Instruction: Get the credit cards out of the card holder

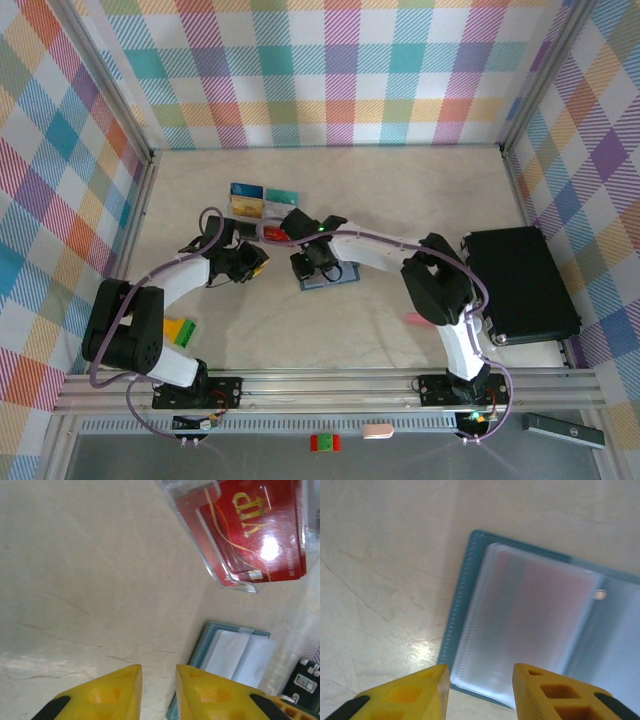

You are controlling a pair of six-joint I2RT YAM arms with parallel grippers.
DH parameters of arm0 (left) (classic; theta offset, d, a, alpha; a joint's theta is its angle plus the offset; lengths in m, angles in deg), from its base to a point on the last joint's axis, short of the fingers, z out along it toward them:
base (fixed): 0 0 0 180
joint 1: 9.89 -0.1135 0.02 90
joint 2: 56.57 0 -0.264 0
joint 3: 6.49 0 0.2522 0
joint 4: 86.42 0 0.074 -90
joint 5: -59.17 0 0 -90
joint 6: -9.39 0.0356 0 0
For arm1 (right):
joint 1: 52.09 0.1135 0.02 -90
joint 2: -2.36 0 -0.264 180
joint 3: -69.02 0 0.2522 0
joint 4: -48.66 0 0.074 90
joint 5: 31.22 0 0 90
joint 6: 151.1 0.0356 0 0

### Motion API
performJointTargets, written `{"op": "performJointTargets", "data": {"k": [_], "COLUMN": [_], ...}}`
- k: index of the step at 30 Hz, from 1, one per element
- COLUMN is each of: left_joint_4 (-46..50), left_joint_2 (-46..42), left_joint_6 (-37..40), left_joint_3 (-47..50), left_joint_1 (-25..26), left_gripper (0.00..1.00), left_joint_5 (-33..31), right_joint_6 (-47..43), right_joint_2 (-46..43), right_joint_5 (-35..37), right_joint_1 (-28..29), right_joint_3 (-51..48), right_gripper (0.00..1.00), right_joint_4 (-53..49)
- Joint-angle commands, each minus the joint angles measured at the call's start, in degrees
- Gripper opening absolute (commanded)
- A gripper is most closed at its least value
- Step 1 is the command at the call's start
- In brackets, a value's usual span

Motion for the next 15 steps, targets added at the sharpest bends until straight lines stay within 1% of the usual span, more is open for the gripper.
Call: {"op": "performJointTargets", "data": {"k": [1,7,10,15], "left_joint_4": [1.2,1.6,1.3,1.4], "left_joint_2": [-2.2,-2.1,-1.7,-1.7], "left_joint_6": [-0.5,-0.1,-0.1,0.0], "left_joint_3": [0.8,0.7,0.7,0.7], "left_joint_1": [-1.0,-1.2,-1.2,-1.2], "left_gripper": [0.25,0.25,0.25,0.25], "left_joint_5": [1.4,1.4,1.6,1.9], "right_joint_6": [-2.7,-3.1,-3.1,-2.8], "right_joint_2": [2.7,5.5,6.2,6.5], "right_joint_5": [-1.4,0.0,0.7,-2.0], "right_joint_1": [0.2,0.3,0.3,-0.2], "right_joint_3": [3.4,4.7,4.3,2.6], "right_gripper": [0.39,0.41,0.40,0.36], "right_joint_4": [-5.3,-7.9,-8.3,-6.8]}}
